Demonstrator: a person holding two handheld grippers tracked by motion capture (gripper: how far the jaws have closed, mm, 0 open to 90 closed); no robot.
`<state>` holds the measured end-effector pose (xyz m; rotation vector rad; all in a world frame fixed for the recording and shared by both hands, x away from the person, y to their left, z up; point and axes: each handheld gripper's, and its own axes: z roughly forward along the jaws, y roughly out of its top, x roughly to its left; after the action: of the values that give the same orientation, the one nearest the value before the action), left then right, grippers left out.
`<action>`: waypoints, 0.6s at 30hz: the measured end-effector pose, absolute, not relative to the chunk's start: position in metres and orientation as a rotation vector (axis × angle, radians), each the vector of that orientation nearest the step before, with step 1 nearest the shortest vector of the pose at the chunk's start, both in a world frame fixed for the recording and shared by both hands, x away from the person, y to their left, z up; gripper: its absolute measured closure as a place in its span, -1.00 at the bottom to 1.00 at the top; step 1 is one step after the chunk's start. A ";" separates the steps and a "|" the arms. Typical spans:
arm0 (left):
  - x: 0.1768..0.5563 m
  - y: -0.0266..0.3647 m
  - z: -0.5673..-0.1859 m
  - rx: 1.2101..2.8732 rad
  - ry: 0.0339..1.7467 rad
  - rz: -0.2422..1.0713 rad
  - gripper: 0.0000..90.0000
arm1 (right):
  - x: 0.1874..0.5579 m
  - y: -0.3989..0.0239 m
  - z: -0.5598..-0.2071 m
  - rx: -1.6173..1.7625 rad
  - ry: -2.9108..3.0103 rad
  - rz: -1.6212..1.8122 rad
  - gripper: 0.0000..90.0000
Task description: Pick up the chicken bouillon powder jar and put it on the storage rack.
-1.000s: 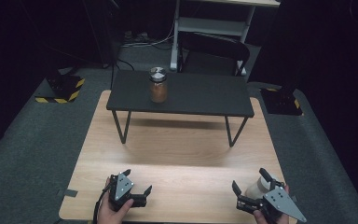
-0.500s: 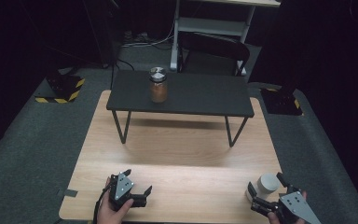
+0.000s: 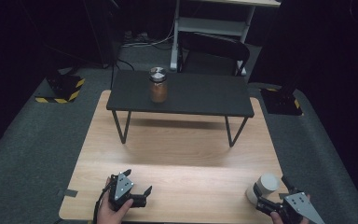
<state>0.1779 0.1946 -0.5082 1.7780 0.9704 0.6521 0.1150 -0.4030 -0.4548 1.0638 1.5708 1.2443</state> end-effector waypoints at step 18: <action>0.179 0.193 -0.507 1.782 0.984 0.650 -0.99 | 0.120 -0.406 -0.467 1.123 1.592 1.231 -0.91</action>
<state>0.1789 0.1935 -0.5070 1.7820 0.9836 0.6497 0.1199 -0.4059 -0.4674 1.1230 1.5917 1.2312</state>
